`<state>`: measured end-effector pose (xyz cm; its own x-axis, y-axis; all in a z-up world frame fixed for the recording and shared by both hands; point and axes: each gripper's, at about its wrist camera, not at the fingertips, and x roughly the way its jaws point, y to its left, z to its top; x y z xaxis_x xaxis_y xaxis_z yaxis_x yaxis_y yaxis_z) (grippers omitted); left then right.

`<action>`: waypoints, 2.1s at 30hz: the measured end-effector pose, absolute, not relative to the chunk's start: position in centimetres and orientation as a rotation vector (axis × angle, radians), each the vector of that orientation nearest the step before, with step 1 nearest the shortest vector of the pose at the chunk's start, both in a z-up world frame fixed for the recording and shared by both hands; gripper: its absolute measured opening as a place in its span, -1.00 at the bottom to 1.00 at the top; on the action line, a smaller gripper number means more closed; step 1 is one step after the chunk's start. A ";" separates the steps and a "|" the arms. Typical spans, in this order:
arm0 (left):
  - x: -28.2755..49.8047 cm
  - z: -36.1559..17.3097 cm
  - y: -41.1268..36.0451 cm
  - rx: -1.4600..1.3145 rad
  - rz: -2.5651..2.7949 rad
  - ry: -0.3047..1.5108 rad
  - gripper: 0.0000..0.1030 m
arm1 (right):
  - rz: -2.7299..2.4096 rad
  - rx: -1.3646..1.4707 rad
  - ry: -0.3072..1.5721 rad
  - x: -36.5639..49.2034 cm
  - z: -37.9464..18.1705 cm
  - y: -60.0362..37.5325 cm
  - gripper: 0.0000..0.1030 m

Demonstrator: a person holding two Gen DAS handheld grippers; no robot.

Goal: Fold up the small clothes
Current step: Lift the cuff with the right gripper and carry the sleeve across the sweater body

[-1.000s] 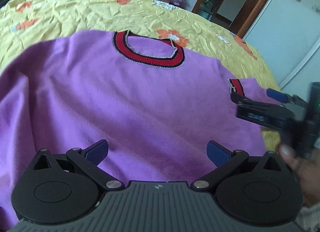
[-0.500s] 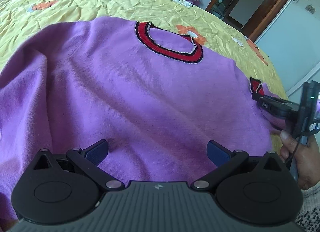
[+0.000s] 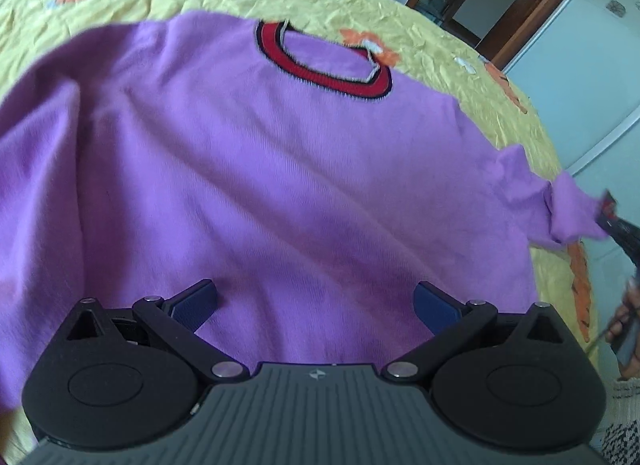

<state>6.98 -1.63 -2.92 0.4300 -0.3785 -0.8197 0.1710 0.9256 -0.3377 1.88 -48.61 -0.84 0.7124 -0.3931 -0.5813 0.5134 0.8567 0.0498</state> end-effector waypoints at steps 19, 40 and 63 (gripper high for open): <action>4.9 -1.0 -7.1 -0.130 -0.507 1.038 1.00 | -0.735 0.290 0.568 -4.0 0.8 -62.3 -0.87; -1.4 -4.2 -6.6 0.147 -0.662 1.081 1.00 | -0.302 0.302 0.416 0.5 6.3 -44.7 -0.86; -0.2 -4.2 8.6 -0.065 -0.177 1.124 1.00 | 0.357 0.212 0.722 12.0 0.0 -12.9 -0.85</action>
